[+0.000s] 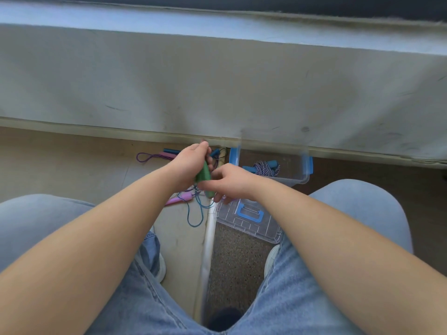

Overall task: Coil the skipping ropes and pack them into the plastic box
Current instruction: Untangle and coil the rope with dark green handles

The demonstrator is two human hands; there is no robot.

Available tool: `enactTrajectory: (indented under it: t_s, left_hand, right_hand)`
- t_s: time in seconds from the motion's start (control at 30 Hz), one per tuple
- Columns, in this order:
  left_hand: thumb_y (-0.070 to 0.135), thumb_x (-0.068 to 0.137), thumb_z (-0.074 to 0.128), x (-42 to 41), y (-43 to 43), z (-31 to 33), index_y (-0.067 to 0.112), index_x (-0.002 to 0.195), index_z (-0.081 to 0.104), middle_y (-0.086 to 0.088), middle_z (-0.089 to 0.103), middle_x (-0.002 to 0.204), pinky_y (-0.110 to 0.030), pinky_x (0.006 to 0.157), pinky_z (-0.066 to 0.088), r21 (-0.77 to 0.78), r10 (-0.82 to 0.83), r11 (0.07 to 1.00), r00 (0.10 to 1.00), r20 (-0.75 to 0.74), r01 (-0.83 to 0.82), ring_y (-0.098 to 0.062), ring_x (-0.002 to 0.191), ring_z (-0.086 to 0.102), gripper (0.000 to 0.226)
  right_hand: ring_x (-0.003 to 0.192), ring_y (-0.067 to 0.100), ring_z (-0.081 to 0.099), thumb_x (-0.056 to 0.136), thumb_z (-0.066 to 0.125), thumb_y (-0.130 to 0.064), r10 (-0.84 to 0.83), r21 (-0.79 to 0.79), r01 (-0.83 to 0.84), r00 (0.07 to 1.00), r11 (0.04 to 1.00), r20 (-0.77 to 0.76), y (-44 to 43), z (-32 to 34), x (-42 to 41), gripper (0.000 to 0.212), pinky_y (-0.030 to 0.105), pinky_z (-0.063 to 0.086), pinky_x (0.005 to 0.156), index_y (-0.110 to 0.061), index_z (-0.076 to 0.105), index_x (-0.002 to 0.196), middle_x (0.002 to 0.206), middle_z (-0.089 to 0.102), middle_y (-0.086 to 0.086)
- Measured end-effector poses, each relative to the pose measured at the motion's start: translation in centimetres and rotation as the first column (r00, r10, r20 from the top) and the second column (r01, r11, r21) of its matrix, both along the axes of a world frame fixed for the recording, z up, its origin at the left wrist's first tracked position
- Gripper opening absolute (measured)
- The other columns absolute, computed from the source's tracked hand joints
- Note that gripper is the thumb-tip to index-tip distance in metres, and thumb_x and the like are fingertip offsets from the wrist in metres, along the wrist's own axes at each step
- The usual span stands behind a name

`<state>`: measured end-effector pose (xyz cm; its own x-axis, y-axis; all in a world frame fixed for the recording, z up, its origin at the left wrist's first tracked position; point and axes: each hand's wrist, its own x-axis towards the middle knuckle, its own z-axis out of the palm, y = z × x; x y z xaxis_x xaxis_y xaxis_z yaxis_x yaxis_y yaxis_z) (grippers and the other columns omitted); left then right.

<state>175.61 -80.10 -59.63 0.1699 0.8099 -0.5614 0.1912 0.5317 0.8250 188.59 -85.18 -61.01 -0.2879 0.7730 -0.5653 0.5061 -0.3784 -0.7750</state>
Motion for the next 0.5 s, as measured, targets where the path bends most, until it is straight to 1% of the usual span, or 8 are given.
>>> enactTrajectory:
  t_s: [0.07, 0.13, 0.2, 0.27, 0.3, 0.37, 0.43, 0.5]
  left_hand:
    - [0.026, 0.106, 0.039, 0.5, 0.1, 0.7, 0.01, 0.087, 0.05, -0.012, 0.057, 0.077, -0.038, 0.075, 0.051, -0.1, 0.107, 0.991, 0.983, 0.151, -0.092, -0.026, 0.071, 0.058, 0.027]
    - [0.028, 0.107, 0.04, 0.5, 0.3, 1.0, 0.01, 0.092, 0.05, -0.018, 0.065, 0.091, -0.044, 0.085, 0.054, -0.131, 0.112, 0.988, 0.975, 0.194, -0.088, -0.034, 0.089, 0.065, 0.026]
    - [0.032, 0.107, 0.04, 0.6, 0.2, 1.3, 0.011, 0.102, 0.052, -0.023, 0.065, 0.112, -0.051, 0.095, 0.051, -0.162, 0.092, 0.985, 0.974, 0.205, -0.059, -0.039, 0.109, 0.064, 0.025]
    - [0.035, 0.106, 0.041, 1.0, -0.1, 1.3, 0.011, 0.122, 0.05, -0.022, 0.06, 0.127, -0.052, 0.1, 0.048, -0.178, 0.08, 0.983, 0.977, 0.199, -0.045, -0.038, 0.119, 0.06, 0.03]
    - [0.035, 0.106, 0.041, 1.3, -0.3, 1.3, 0.01, 0.131, 0.046, -0.02, 0.059, 0.13, -0.051, 0.1, 0.048, -0.182, 0.079, 0.982, 0.977, 0.198, -0.043, -0.036, 0.12, 0.06, 0.036]
    - [0.035, 0.107, 0.039, 1.9, -0.7, 1.4, 0.008, 0.139, 0.042, -0.017, 0.059, 0.133, -0.05, 0.099, 0.049, -0.177, 0.071, 0.984, 0.978, 0.197, -0.035, -0.034, 0.12, 0.06, 0.042]
    - [0.034, 0.107, 0.036, 2.1, -0.8, 1.4, 0.008, 0.136, 0.042, -0.014, 0.06, 0.133, -0.049, 0.099, 0.049, -0.153, 0.057, 0.988, 0.979, 0.197, -0.026, -0.033, 0.119, 0.061, 0.039]
    - [0.035, 0.107, 0.035, 2.2, -0.7, 1.5, 0.004, 0.133, 0.044, -0.013, 0.062, 0.132, -0.05, 0.1, 0.049, -0.129, 0.038, 0.992, 0.98, 0.197, -0.012, -0.033, 0.117, 0.063, 0.041]
  right_hand:
    - [0.068, 0.014, 0.071, 0.094, 0.06, -0.031, -0.082, 0.085, 0.079, 0.996, 0.993, 0.038, 0.3, -0.1, 0.3, 0.025, 0.042, 0.062, 0.073, -0.009, 0.071, 0.093, 0.084, 0.076, 0.005]
    - [0.071, 0.016, 0.073, 0.095, 0.056, -0.031, -0.114, 0.13, 0.106, 0.992, 0.986, 0.055, 0.4, 0.1, 0.7, 0.027, 0.044, 0.063, 0.074, -0.009, 0.071, 0.095, 0.087, 0.077, 0.007]
    - [0.071, 0.012, 0.073, 0.099, 0.053, -0.035, -0.123, 0.132, 0.118, 0.992, 0.984, 0.028, 0.1, 0.3, 1.0, 0.032, 0.037, 0.063, 0.068, -0.008, 0.07, 0.102, 0.088, 0.076, 0.005]
    - [0.063, 0.004, 0.07, 0.103, 0.049, -0.036, -0.125, 0.117, 0.127, 0.992, 0.985, -0.018, -0.2, 0.6, 0.8, 0.033, 0.025, 0.056, 0.058, -0.009, 0.068, 0.104, 0.086, 0.073, 0.0]
    - [0.064, 0.004, 0.07, 0.104, 0.049, -0.036, -0.125, 0.111, 0.13, 0.991, 0.985, -0.044, -0.3, 0.6, 0.8, 0.031, 0.023, 0.055, 0.058, -0.011, 0.067, 0.103, 0.088, 0.074, 0.001]
    - [0.071, 0.01, 0.072, 0.104, 0.049, -0.033, -0.139, 0.097, 0.148, 0.986, 0.984, -0.095, -0.3, 0.4, 0.8, 0.027, 0.027, 0.058, 0.063, -0.011, 0.066, 0.103, 0.097, 0.075, 0.006]
    - [0.071, 0.012, 0.071, 0.104, 0.05, -0.029, -0.171, 0.075, 0.183, 0.976, 0.98, -0.136, -0.3, 0.3, 0.9, 0.026, 0.029, 0.058, 0.063, -0.008, 0.066, 0.104, 0.097, 0.074, 0.009]
    - [0.062, 0.007, 0.068, 0.104, 0.05, -0.027, -0.214, 0.076, 0.23, 0.961, 0.97, -0.176, -0.3, 0.3, 1.0, 0.024, 0.03, 0.057, 0.062, -0.009, 0.065, 0.101, 0.088, 0.071, 0.004]
